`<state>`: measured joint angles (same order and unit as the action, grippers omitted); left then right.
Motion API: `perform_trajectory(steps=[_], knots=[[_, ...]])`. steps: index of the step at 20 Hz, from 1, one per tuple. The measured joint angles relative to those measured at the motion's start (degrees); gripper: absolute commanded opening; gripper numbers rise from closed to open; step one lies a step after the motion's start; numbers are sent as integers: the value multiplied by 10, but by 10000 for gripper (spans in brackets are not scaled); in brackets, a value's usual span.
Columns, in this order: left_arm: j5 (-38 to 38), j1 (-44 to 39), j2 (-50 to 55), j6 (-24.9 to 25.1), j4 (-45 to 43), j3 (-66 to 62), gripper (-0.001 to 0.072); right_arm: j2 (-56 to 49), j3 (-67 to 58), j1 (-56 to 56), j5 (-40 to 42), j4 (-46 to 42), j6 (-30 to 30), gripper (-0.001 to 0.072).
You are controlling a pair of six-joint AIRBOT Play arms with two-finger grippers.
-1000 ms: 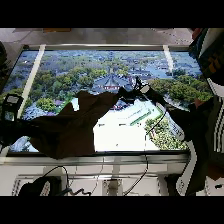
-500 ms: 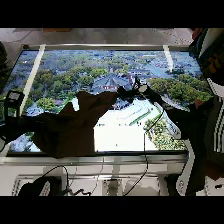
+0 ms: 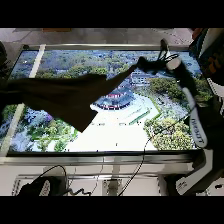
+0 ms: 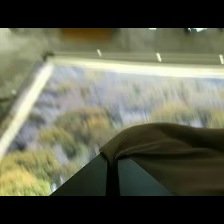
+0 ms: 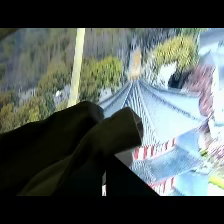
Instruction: Fold the clothes and pants, and hang the long-sleeved shirts on hangers.
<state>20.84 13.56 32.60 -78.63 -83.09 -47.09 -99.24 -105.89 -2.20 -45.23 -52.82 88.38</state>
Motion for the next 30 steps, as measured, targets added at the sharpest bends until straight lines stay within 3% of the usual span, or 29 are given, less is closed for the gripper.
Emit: perform_trajectory(steps=[5, 10, 13, 17, 20, 23, 28, 30], knots=[[-114, 40, -1, -54, 11, -28, 22, 171, -10, 54, -39, -38, -59, 9], [-138, 44, -15, -70, 66, -34, 22, 313, -12, 66, -95, -57, -94, 9], [-64, 36, -44, -74, 99, -35, 22, 377, -13, 68, -140, -61, -101, 9], [107, 20, -81, -75, 131, -35, 23, 424, -13, 69, -181, -66, -105, 9], [199, 15, -66, -75, 142, -35, 23, 408, -10, 69, -202, -80, -105, 10], [242, 13, 8, -76, 162, -35, 23, 351, 9, 69, -215, -87, -105, 10], [176, 12, 204, -75, 279, -34, 24, 197, 38, 69, -156, -87, -105, 10], [129, 9, 270, -46, 357, -35, 24, 139, 41, 68, -125, -77, -104, 10]])
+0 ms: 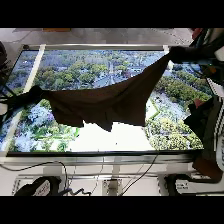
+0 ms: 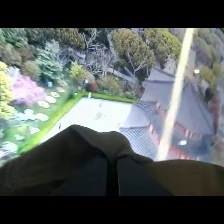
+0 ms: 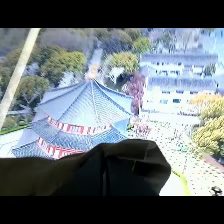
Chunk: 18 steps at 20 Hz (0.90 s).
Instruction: Fold the clothes and pants, and hang the long-sleeved shirts on hangers.
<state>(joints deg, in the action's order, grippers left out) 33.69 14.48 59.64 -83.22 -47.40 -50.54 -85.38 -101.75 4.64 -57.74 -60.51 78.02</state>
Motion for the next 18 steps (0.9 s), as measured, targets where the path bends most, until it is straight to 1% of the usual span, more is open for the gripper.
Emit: perform_trajectory(steps=[2, 4, 5, 6, 7, 8, 11, 13, 14, 15, 16, 17, 18], knots=[[-52, -6, 49, 56, 71, -1, 24, -46, 2, 0, 30, 8, 4, 10], [-94, -13, 78, 104, 114, -1, 24, -79, 3, 0, 56, 13, 7, 10], [-111, -17, 86, 124, 128, -1, 39, -92, 3, 0, 66, 15, 7, 33], [-127, -20, 92, 143, 138, -1, 217, -102, 3, 0, 73, 15, 9, 220], [-139, -23, 97, 158, 147, -1, 684, -110, 3, 0, 81, 15, 9, 502], [-150, -25, 100, 176, 153, -1, 720, -114, 3, 0, 85, 14, 9, 564], [-166, -25, 104, 218, 159, -1, 713, -123, 3, 0, 90, 8, 16, 559], [-162, -12, 103, 231, 156, -1, 703, -126, 3, 0, 88, 3, 19, 558], [-148, -1, 102, 235, 151, -1, 702, -127, 3, 0, 85, 0, 20, 558], [-122, 14, 102, 238, 139, -1, 670, -127, 3, 0, 84, -3, 21, 557], [-86, 30, 102, 241, 120, -1, 576, -128, 3, 0, 80, -8, 21, 556], [-48, 44, 101, 243, 97, -1, 558, -128, 3, 0, 79, -13, 21, 549], [-5, 58, 101, 245, 69, -1, 559, -128, 3, 0, 79, -15, 22, 549]])
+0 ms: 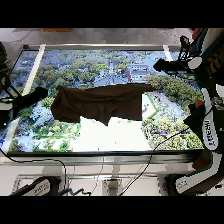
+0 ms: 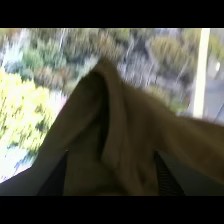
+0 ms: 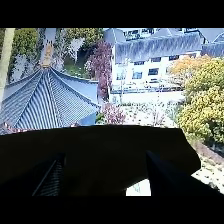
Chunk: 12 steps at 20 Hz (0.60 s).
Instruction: Fold the clothes and pants, and hang the long-sleeved shirts on hangers.
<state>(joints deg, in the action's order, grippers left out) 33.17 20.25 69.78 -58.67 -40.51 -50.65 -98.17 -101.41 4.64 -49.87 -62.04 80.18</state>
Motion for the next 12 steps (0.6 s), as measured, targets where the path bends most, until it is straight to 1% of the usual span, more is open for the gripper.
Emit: perform_trajectory(steps=[1, 2, 4, 6, 9, 12], knots=[[40, 12, 1, -1, -30, 0, 558, 0, 0, 0, -2, -4, 0, 549], [75, 22, 5, -12, -61, 0, 560, 0, 0, 0, -3, -7, 1, 549], [122, 33, 19, -35, -98, 0, 561, 0, 0, 0, -5, -9, 1, 549], [151, 37, 41, -51, -119, 0, 560, 0, 0, 0, -10, -10, 1, 549], [159, 41, 84, -62, -118, 0, 560, 0, 0, 0, -20, -11, 1, 549], [118, 42, 119, -63, -94, 0, 559, 0, 0, 0, -27, -12, 1, 550]])
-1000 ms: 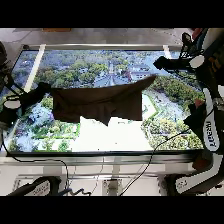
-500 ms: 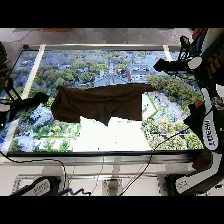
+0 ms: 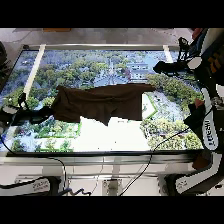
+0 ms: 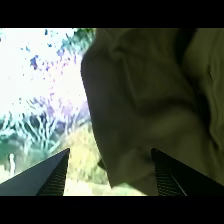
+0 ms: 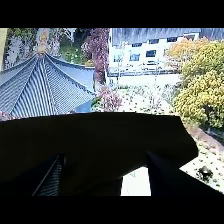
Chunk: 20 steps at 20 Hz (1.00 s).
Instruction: Fold the clothes and pants, and hang the long-sleeved shirts on hangers.
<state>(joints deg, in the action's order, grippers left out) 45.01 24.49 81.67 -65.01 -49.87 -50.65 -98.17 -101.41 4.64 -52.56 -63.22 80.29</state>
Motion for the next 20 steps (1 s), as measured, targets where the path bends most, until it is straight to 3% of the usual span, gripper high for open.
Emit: perform_trajectory(steps=[4, 6, 13, 14, 15, 16, 18, 20], knots=[[-75, -2, 24, 10, 19, 0, 557, 0, 0, 0, -5, 0, 0, 549], [-96, -3, 36, 16, 29, -2, 497, 0, 0, 0, -4, 0, 0, 550], [-110, -44, 70, 88, 65, -20, 485, 0, 0, 0, -4, -1, 0, 549], [-110, -52, 73, 94, 67, -21, 415, 0, 0, 0, -4, -1, 0, 548], [-112, -59, 76, 96, 68, -22, 267, 0, 0, 0, -4, -1, 0, 547], [-115, -64, 79, 97, 69, -22, 149, 0, 0, 0, -5, -3, 0, 522], [-124, -69, 81, 98, 68, -23, 26, 0, 0, 0, -19, -23, 0, 182], [-136, -70, 80, 100, 68, -25, 26, 0, 0, 0, -52, -64, -1, 177]])
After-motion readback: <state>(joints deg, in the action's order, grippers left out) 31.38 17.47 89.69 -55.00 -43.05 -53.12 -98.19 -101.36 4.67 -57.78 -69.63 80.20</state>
